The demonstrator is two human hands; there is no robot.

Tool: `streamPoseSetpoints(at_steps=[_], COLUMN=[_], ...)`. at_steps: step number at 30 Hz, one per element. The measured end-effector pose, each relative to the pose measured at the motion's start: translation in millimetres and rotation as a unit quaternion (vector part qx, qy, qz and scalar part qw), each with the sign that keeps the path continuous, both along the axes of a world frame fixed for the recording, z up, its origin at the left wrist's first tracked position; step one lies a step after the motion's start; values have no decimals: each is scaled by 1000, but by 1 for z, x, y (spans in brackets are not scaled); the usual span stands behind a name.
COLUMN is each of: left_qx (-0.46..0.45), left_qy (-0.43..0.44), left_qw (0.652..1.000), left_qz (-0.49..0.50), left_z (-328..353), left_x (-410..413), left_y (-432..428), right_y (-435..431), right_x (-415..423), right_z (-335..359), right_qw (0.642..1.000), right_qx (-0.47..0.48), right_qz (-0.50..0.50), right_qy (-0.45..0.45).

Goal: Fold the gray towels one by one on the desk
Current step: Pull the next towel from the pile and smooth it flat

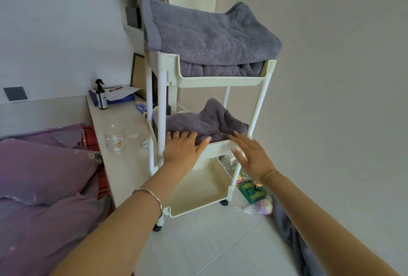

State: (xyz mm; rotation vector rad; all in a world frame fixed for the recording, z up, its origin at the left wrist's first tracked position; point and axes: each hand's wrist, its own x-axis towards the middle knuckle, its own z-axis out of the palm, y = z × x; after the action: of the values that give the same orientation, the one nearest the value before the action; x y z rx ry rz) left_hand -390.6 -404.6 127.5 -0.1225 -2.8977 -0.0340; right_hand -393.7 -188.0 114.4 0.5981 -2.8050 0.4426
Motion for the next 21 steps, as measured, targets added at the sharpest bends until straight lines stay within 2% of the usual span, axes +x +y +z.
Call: streamPoseSetpoints(at_steps=[2,6,11,16,21], left_qx=[6,98,103,101,81], left_qy=[18,46,-19,-70,-123], left_qw=[1000,979,947,897,827], left_qz=[-23,-173,-304,-425,-543], left_z=[-1,-8,-19,-32,-57], left_x=[6,23,49,100,185], left_y=[10,57,130,212,283], right_y=[30,73,120,164,197], right_x=[21,70,155,260,382], right_z=[-7,-13,-27,-35,-59], right_qw=[999,991,968,919,850], right_qx=[8,-6,-2,-15,-32], right_qz=[-38,-134,-251,-391,-524], right_qy=[3,-13,-22,-36,-48])
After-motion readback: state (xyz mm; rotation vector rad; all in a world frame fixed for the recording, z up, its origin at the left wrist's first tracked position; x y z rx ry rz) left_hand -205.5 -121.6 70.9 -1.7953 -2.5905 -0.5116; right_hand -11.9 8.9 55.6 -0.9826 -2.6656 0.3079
